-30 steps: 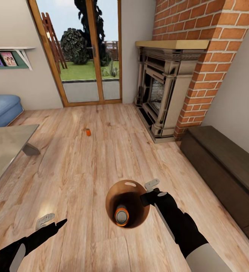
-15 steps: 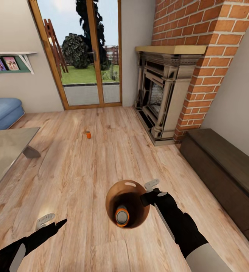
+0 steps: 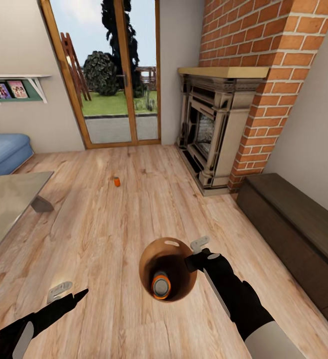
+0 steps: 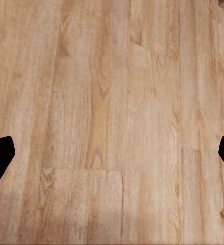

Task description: Put the three can of soda from the living room inside the tash can in the kitchen.

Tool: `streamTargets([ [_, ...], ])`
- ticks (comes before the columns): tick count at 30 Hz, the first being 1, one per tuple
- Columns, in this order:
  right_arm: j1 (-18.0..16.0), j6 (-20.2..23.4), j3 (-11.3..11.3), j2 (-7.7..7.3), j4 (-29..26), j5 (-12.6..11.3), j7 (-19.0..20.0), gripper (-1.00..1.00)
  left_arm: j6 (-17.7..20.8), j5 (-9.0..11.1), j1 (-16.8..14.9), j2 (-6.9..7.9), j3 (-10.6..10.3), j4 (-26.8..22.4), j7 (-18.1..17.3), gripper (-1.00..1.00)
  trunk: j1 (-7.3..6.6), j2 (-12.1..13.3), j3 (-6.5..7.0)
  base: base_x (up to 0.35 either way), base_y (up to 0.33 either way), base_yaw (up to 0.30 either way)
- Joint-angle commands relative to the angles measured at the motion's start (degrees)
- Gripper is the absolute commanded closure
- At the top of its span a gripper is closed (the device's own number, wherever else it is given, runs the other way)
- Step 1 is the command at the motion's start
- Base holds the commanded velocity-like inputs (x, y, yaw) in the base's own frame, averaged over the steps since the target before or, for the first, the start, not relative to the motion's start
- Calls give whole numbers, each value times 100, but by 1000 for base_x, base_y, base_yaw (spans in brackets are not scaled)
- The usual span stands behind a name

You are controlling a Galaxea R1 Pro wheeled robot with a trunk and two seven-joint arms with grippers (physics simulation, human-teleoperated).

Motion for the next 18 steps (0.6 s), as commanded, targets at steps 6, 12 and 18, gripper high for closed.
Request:
streamTargets([
  [6,0,2,-2,1,-3,-63,19,100,0,-2,0,0,0,0,0,-100,0,0,58,0,0,0],
  [12,-1,2,-2,1,-3,-63,19,100,0,-2,0,0,0,0,-2,-100,0,0,115,0,0,0],
  [18,0,2,-1,1,-3,-64,19,100,0,-2,0,0,0,0,-1,-100,0,0,172,0,0,0],
])
